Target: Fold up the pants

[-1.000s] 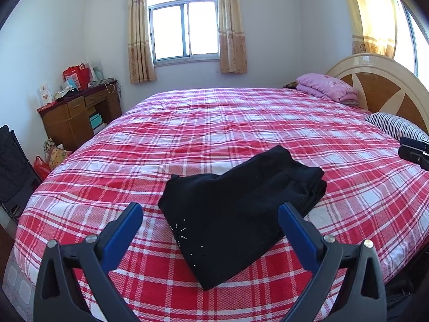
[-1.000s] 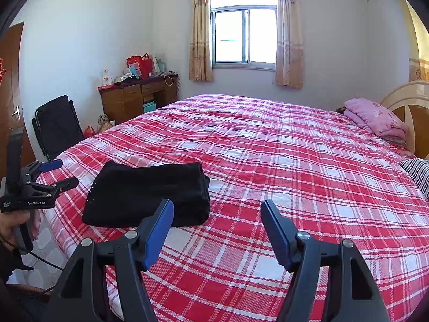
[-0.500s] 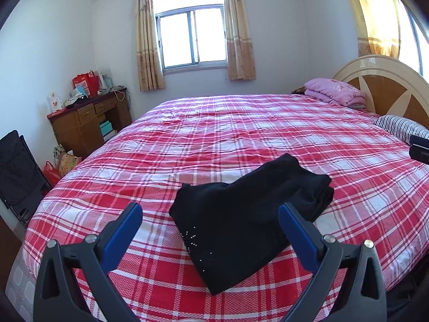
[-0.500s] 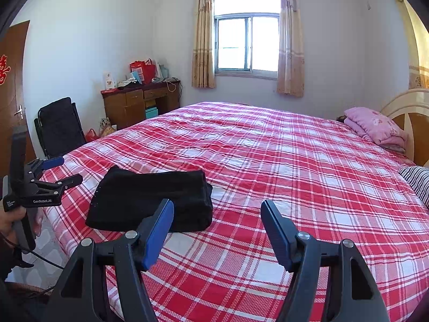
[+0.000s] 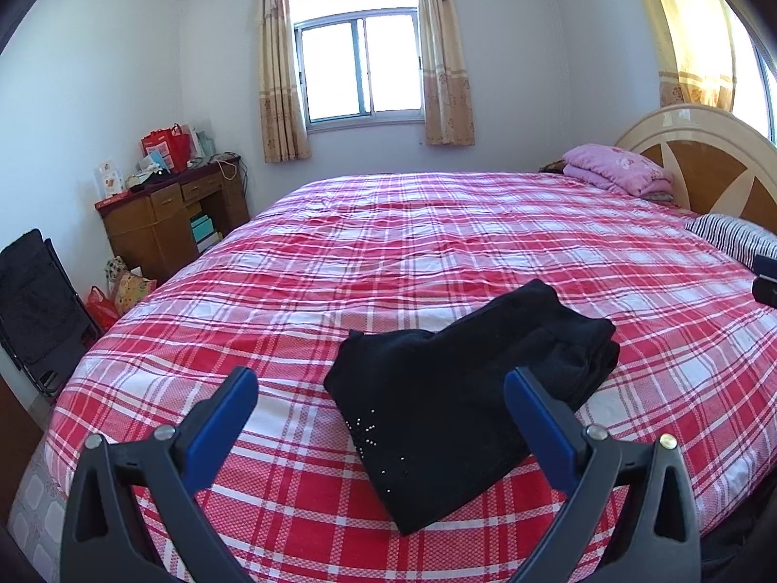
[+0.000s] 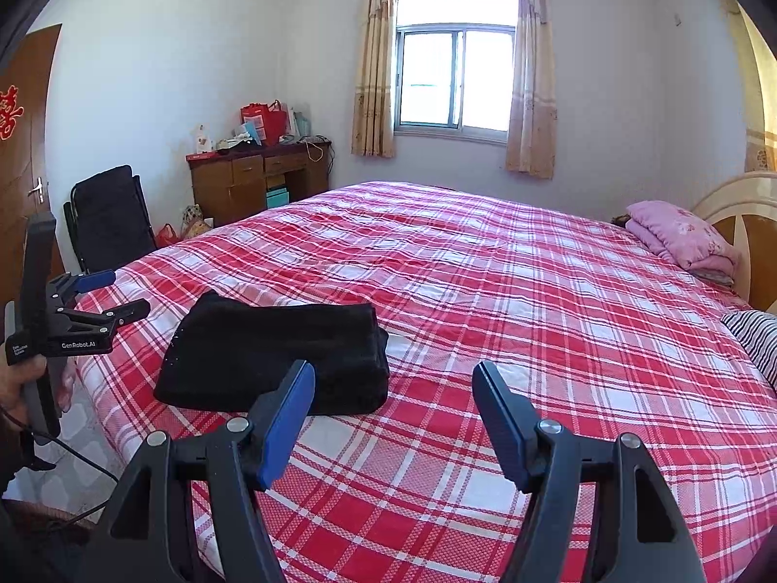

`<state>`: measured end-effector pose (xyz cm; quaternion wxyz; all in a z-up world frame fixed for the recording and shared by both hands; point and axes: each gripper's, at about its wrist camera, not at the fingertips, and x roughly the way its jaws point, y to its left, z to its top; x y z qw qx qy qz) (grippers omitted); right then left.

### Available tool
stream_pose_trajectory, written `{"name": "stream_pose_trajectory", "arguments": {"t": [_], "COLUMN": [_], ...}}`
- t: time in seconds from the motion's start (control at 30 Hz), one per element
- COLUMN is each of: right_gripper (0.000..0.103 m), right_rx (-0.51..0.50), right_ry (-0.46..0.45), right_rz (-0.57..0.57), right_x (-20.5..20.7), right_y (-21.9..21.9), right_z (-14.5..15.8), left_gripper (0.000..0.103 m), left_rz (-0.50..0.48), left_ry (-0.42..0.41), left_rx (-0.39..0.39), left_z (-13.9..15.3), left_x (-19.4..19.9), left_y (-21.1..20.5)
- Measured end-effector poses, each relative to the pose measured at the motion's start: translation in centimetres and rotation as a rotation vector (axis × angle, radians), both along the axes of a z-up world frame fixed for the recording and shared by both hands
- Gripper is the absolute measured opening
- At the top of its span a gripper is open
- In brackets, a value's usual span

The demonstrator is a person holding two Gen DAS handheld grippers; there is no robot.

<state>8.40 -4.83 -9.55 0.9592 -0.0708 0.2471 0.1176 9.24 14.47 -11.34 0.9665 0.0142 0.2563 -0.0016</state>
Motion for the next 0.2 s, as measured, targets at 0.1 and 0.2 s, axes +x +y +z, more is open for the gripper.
{"name": "stream_pose_trajectory", "arguments": {"t": [0.1, 0.2], "right_gripper": [0.069, 0.069], "right_rx": [0.002, 0.002], "right_ry": [0.004, 0.006], "right_rz": [-0.002, -0.004], "right_x": [0.05, 0.04], "right_y": [-0.01, -0.09], "right_z": [-0.07, -0.13], "left_gripper": [0.103, 0.103], "left_rz": [-0.007, -0.008], "left_ry": [0.010, 0.005], "left_rx": [0.009, 0.011], "left_z": [-0.17, -0.13], "left_x": [0.17, 0.15], "left_y": [-0.10, -0.20]}}
